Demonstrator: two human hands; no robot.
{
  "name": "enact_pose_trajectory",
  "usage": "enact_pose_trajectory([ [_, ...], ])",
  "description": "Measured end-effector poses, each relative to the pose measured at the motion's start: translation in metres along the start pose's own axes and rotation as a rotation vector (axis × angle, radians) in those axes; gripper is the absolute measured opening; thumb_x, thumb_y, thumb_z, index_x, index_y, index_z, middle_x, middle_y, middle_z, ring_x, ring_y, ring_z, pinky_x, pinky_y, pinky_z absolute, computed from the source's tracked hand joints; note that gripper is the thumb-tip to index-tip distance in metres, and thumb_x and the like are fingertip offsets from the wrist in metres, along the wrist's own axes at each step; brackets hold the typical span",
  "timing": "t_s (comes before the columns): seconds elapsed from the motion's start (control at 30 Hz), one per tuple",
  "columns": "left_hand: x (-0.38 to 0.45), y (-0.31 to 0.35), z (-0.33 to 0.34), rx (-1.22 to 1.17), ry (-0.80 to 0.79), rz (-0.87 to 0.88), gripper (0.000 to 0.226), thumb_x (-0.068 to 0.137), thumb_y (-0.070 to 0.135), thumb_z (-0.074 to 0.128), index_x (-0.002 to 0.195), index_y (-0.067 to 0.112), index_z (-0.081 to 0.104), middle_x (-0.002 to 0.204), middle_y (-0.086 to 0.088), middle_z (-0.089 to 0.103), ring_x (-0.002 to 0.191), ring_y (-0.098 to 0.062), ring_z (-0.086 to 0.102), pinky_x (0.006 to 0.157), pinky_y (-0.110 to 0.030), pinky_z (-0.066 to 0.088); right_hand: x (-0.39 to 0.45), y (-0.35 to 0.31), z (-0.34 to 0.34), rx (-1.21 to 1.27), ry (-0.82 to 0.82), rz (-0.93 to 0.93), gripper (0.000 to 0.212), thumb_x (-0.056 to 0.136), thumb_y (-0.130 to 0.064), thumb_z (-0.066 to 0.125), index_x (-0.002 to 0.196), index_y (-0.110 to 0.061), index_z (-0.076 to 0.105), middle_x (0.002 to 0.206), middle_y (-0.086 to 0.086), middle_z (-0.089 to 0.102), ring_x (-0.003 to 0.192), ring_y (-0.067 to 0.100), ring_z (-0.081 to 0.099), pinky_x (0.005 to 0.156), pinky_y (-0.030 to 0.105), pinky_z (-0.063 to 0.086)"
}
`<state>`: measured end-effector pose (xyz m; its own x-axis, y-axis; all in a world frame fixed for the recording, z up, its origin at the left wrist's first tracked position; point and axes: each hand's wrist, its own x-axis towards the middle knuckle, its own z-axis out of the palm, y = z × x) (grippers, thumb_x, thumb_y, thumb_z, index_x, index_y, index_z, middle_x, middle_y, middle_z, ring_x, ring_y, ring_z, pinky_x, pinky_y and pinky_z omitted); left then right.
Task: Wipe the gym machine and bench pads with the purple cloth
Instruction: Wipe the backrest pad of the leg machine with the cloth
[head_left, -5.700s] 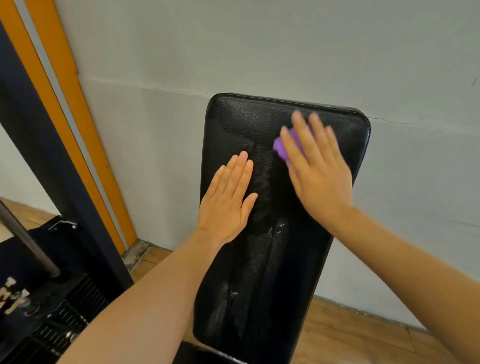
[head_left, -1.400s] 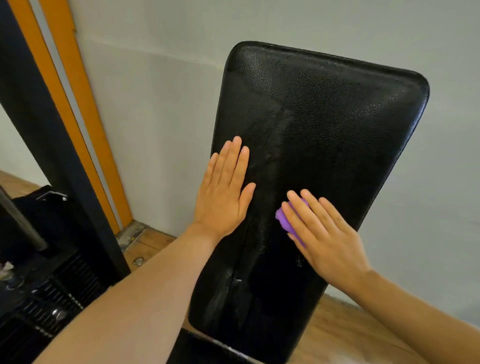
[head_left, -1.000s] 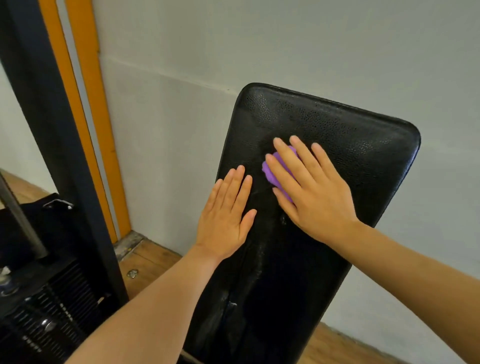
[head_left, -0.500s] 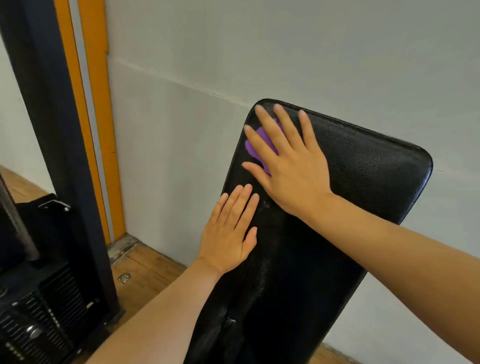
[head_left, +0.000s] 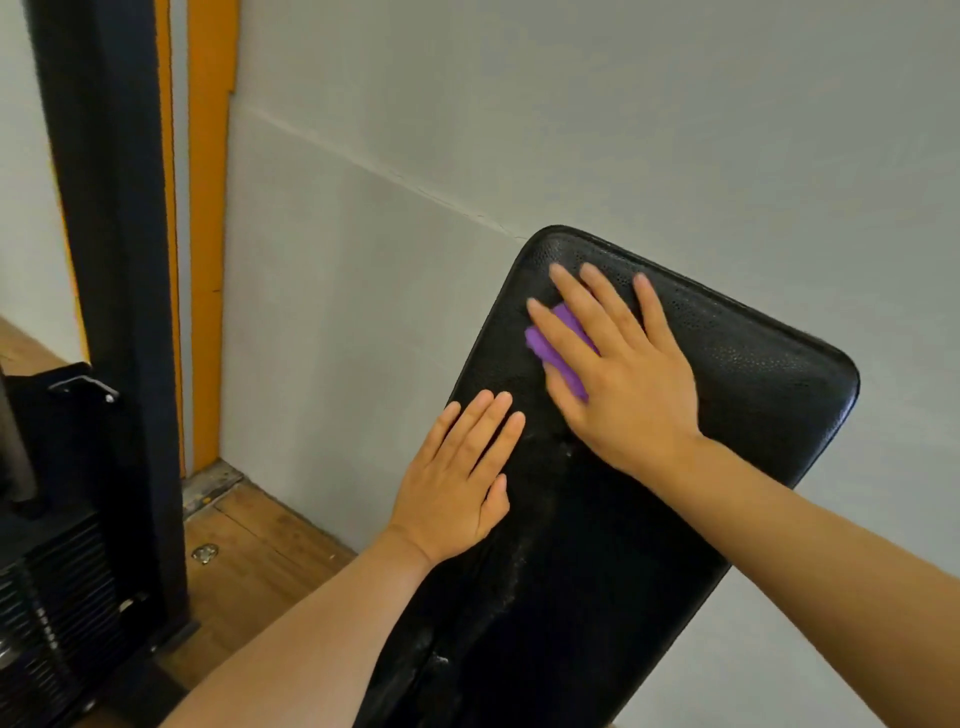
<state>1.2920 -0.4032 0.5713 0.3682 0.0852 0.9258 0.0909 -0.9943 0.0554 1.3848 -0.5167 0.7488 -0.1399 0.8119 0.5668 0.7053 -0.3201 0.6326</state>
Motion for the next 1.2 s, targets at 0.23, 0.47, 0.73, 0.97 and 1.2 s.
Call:
enact_pose_trajectory([
  [0.23, -0.004, 0.004, 0.001, 0.028, 0.014, -0.036, 0.07, 0.095, 0.02, 0.041, 0.159, 0.014, 0.012, 0.158, -0.01, 0.026, 0.154, -0.018, 0.006, 0.126, -0.038, 0.007, 0.018, -0.011, 0.006, -0.003, -0.061, -0.087, 0.05, 0.104, -0.037, 0.037, 0.15, -0.018, 0.039, 0.16, 0.014, 0.026, 0.148, 0.033, 0.024, 0.121, 0.049, 0.014],
  [0.47, -0.009, 0.014, 0.006, 0.064, 0.03, -0.11, 0.058, 0.099, 0.018, 0.037, 0.154, 0.013, 0.022, 0.159, -0.009, 0.026, 0.152, -0.022, 0.015, 0.124, -0.04, 0.014, -0.083, 0.019, -0.018, -0.007, -0.192, -0.202, 0.052, 0.104, -0.035, 0.037, 0.153, -0.017, 0.034, 0.16, 0.013, 0.024, 0.148, 0.032, 0.022, 0.12, 0.045, 0.02],
  [0.73, -0.01, 0.015, 0.003, 0.065, 0.004, -0.146, 0.048, 0.106, 0.02, 0.022, 0.154, 0.012, 0.023, 0.159, -0.01, 0.025, 0.15, -0.024, 0.018, 0.125, -0.04, 0.01, 0.057, -0.007, 0.001, 0.042, -0.058, -0.035, 0.046, 0.102, -0.033, 0.042, 0.144, -0.016, 0.049, 0.157, 0.016, 0.032, 0.145, 0.036, 0.029, 0.12, 0.05, 0.018],
  [0.97, -0.011, 0.016, 0.002, -0.002, 0.01, -0.154, 0.055, 0.099, 0.017, 0.04, 0.152, 0.01, 0.027, 0.159, -0.011, 0.025, 0.149, -0.026, 0.021, 0.126, -0.039, 0.007, -0.023, -0.022, 0.001, 0.038, -0.104, -0.202, 0.049, 0.106, -0.033, 0.037, 0.151, -0.014, 0.039, 0.159, 0.016, 0.028, 0.147, 0.037, 0.023, 0.121, 0.049, 0.018],
  [1.2, -0.025, 0.016, -0.005, -0.032, -0.084, -0.191, 0.056, 0.104, 0.024, 0.037, 0.156, 0.011, 0.019, 0.163, -0.011, 0.018, 0.152, -0.023, 0.013, 0.125, -0.038, 0.009, -0.072, 0.001, -0.005, -0.015, -0.234, -0.406, 0.055, 0.1, -0.028, 0.04, 0.153, -0.014, 0.032, 0.161, 0.014, 0.022, 0.148, 0.035, 0.021, 0.12, 0.047, 0.02],
])
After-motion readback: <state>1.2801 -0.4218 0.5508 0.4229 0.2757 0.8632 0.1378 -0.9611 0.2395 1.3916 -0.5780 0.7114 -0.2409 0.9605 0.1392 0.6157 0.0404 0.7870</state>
